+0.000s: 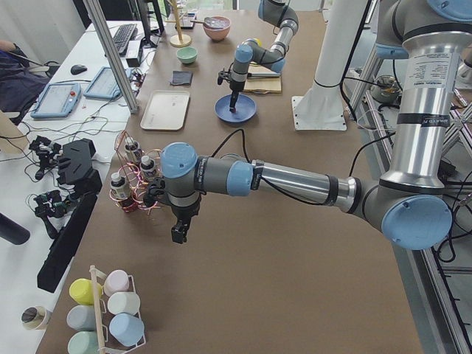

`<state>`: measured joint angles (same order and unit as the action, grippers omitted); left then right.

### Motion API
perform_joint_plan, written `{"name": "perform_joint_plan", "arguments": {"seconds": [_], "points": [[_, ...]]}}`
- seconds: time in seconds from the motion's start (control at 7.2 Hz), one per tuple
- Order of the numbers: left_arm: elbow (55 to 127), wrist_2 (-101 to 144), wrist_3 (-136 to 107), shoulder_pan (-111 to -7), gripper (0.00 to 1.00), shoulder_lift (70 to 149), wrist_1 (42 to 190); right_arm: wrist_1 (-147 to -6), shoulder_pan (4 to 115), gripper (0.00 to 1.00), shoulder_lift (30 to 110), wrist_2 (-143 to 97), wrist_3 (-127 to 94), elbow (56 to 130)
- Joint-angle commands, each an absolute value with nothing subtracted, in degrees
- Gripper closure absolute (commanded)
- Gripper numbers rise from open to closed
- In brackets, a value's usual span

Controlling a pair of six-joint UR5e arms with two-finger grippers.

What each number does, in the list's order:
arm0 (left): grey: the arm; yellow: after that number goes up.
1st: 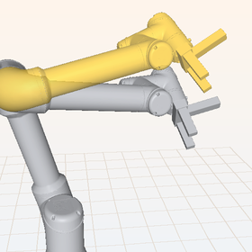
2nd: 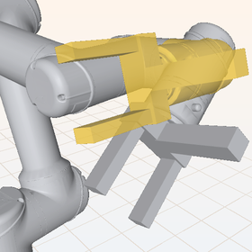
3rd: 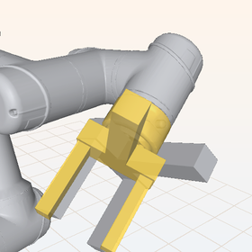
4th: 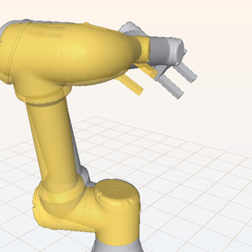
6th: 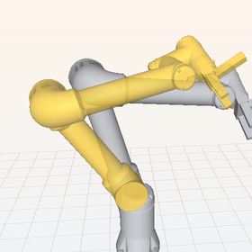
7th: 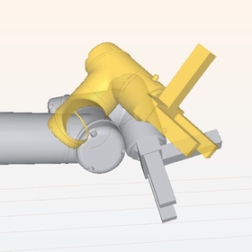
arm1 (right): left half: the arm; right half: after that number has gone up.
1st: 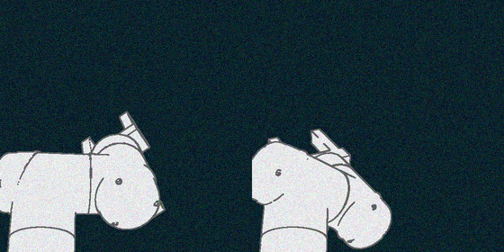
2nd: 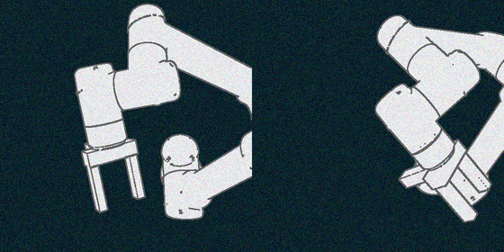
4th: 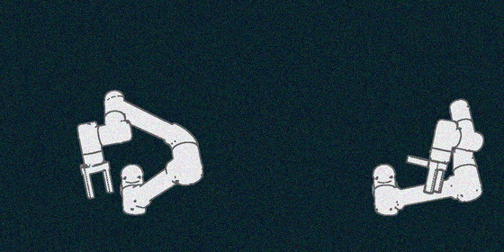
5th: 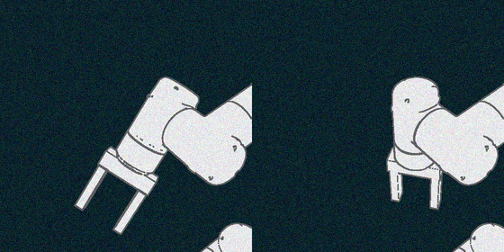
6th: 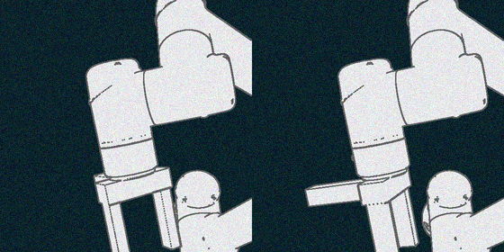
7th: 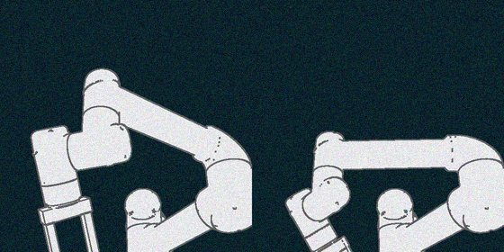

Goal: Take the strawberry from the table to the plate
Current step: 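Open the right gripper and retract it away from the plate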

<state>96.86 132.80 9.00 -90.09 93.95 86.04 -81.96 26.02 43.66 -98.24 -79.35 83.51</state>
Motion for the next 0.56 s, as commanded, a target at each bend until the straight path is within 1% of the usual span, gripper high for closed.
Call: {"name": "perform_joint_plan", "arguments": {"seconds": [0.0,0.14,0.28,0.42], "points": [[96.86,133.32,9.05,-90.79,0.02,93.87,85.87,-82.61,32.57,0.00,44.20,-104.64,-73.69,84.72],[96.86,133.77,9.05,-90.88,0.02,93.69,85.70,-83.05,35.91,0.00,46.12,-107.98,-69.56,85.42],[95.72,133.51,8.97,-90.88,0.02,93.08,85.17,-85.23,39.51,0.00,48.84,-111.06,-64.91,88.39],[93.97,134.81,8.96,-90.79,0.02,93.08,85.25,-89.34,43.90,0.00,52.52,-114.92,-59.47,92.94]]}}
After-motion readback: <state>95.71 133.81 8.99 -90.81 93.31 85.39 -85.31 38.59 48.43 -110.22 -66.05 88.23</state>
